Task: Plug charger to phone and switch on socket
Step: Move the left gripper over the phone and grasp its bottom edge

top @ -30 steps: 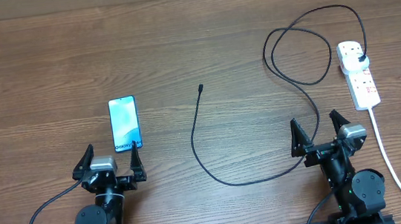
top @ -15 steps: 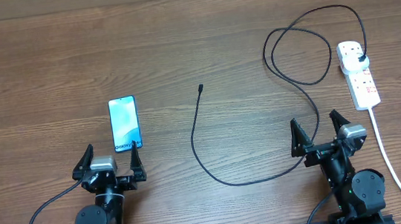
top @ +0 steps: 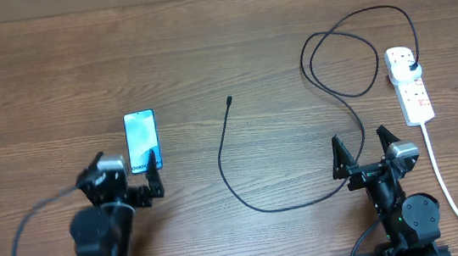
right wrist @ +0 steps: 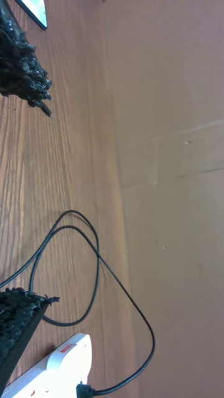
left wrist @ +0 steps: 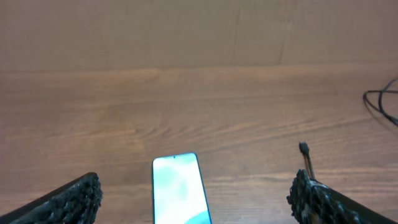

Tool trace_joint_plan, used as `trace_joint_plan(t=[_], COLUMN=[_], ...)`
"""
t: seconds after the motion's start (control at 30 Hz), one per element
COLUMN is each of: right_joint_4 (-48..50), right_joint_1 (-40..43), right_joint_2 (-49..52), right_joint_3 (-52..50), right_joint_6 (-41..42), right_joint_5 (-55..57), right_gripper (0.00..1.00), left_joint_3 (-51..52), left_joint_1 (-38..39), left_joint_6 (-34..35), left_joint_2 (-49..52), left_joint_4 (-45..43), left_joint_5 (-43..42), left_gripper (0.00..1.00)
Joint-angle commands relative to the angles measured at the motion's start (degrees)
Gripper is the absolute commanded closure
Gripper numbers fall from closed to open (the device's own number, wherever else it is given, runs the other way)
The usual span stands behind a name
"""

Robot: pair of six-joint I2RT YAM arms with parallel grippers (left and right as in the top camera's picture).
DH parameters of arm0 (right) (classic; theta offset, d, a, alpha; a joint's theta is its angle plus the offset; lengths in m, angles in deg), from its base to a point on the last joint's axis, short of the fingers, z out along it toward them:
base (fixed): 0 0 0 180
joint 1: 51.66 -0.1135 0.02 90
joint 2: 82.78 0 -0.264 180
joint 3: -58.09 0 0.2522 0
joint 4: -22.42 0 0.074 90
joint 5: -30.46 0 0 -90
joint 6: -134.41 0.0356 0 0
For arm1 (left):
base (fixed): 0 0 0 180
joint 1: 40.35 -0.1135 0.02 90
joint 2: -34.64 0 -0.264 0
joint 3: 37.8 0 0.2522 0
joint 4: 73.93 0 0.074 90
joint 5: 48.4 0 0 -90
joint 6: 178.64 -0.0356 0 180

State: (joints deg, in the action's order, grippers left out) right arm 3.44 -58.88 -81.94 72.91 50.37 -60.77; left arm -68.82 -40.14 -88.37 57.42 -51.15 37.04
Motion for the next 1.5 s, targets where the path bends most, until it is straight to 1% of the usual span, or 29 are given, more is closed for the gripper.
trace_joint_plan(t=[0.0, 0.1, 0.23, 0.47, 0.57, 0.63, 0.7, 0.77, 0.8, 0.87, 0.9, 0.97, 1.0, 1.03, 1.1, 1.3, 1.47], right_joint_4=[0.42, 0.42, 0.42, 0.42, 0.42, 0.44, 0.42, 0.42, 0.42, 0.42, 0.42, 0.42, 0.42, 0.42, 0.42, 0.42, 0.42], right_joint_1=[-0.11, -0.11, -0.11, -0.11, -0.11, -0.11, -0.11, -0.11, -0.11, -0.11, -0.11, -0.11, -0.11, -0.11, -0.11, -0.11, -0.11], right_joint_2=[-0.57, -0.57, -0.57, -0.57, -0.57, -0.57, -0.57, -0.55, -0.57, -0.55, -0.55, -0.55, -0.57, -0.57, -0.57, -0.55, -0.55], right_joint_3=[-0.61, -0.61, -0.61, -0.61, -0.61, -0.61, -0.61, -0.61, -0.61, -0.61, -0.61, -0.61, -0.61, -0.61, -0.61, -0.61, -0.61], right_joint_6=[0.15, 0.15, 0.15, 0.15, 0.15, 0.15, 0.15, 0.15, 0.15, 0.15, 0.15, 0.15, 0.15, 0.15, 0.15, 0.15, 0.15], right_joint_5=[0.28, 0.28, 0.28, 0.31, 0.31, 0.31, 0.31, 0.31, 0.31, 0.28, 0.31, 0.28, 0.31, 0.31, 0.31, 0.31, 0.31], right_gripper=[0.0, 0.0, 0.0, 0.0, 0.0, 0.0, 0.0, 0.0, 0.0, 0.0, 0.0, 0.0, 0.0, 0.0, 0.0, 0.0, 0.0], left_joint_3=[-12.59, -21.07, -33.86, -57.9, -65.24, -68.26, -69.16, -69.13, -69.13, -69.13, -69.13, -69.13, -69.13, -69.13, -69.13, -69.11, -69.11], left_joint_1=[-0.59, -0.59, -0.57, -0.57, -0.57, -0.57, -0.57, -0.57, -0.57, -0.57, -0.57, -0.52, -0.57, -0.55, -0.44, -0.52, -0.57], left_joint_6=[-1.92, -2.12, -3.17, -3.34, -3.34, -3.28, -2.8, -1.75, -1.81, -1.81, -0.74, 2.51, 8.37, 10.91, 13.14, 12.98, 10.12], left_joint_2=[12.46, 20.72, 31.65, 51.1, 57.64, 61.05, 63.34, 65.68, 66.58, 68.3, 69.37, 71.43, 73.92, 75.28, 78.03, 85.99, 90.47], left_joint_4=[4.09, 8.96, 18.6, 42.47, 50.01, 53.02, 54.18, 55.41, 55.19, 53.13, 52.28, 51.69, 52.15, 52.59, 53.55, 55.25, 53.7], left_joint_5=[-2.67, -4.31, -7.04, -7.56, -7.56, -7.67, -8.37, -11.26, -12.9, -13.31, -13.29, -11.87, -7.37, -4.92, -2.08, 2.25, 3.52], left_gripper=[0.0, 0.0, 0.0, 0.0, 0.0, 0.01, 0.0, 0.0, 0.01, 0.0, 0.01, 0.0, 0.0, 0.0, 0.0, 0.0, 0.0])
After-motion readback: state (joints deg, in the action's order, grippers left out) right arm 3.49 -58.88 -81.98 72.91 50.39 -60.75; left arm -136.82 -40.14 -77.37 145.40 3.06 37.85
